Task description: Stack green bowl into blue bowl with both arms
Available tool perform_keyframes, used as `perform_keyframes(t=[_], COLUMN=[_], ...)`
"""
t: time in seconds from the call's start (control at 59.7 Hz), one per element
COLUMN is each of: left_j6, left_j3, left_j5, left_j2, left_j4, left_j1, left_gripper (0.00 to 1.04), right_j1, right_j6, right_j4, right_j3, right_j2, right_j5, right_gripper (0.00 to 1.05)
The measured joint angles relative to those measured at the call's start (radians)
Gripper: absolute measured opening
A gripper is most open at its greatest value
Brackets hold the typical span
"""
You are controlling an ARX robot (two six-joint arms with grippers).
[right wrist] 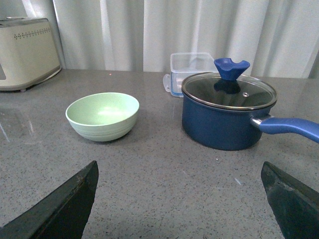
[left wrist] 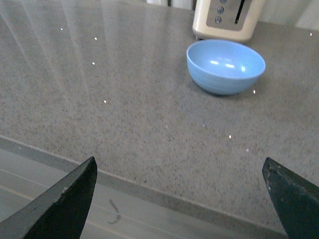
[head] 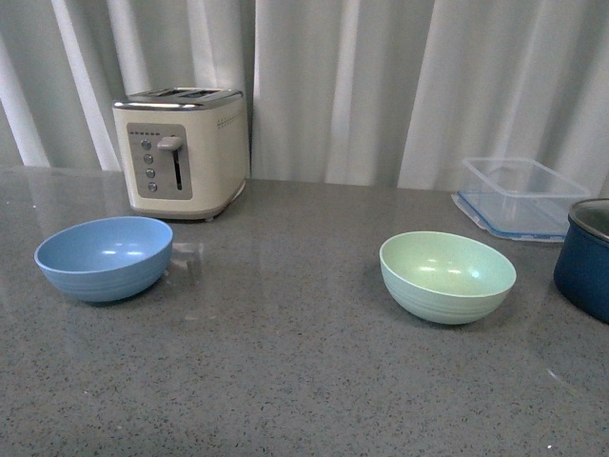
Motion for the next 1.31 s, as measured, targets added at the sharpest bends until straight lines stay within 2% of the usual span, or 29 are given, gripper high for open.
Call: perform_keyframes(t=[0.318, 0.553, 0.939, 1.307], left_j6=[-0.074, -0.184, -0.324, -0.338], left_j3=[0.310, 0.608, 0.929, 1.109], left_j5=[0.172, 0.269, 0.360, 0.305], left_j2=[0.397, 0.698, 1.126, 1.398], left_j4=[0.080, 0.051, -0.099, -0.147], left_j1=[0.172, 0.235, 0.213, 0.135], left_gripper=[0.98, 0.98, 0.98, 0.98], right_j1=[0.000, 0.000, 0.000, 0.000], right_j6=[0.000, 0.000, 0.000, 0.000], right_j4=[0.000, 0.000, 0.000, 0.000], right_j3=[0.000, 0.000, 0.000, 0.000], right_j2=[0.000, 0.000, 0.000, 0.000], right_j5=[0.000, 0.000, 0.000, 0.000], right_gripper=[0.95, 0.95, 0.95, 0.95])
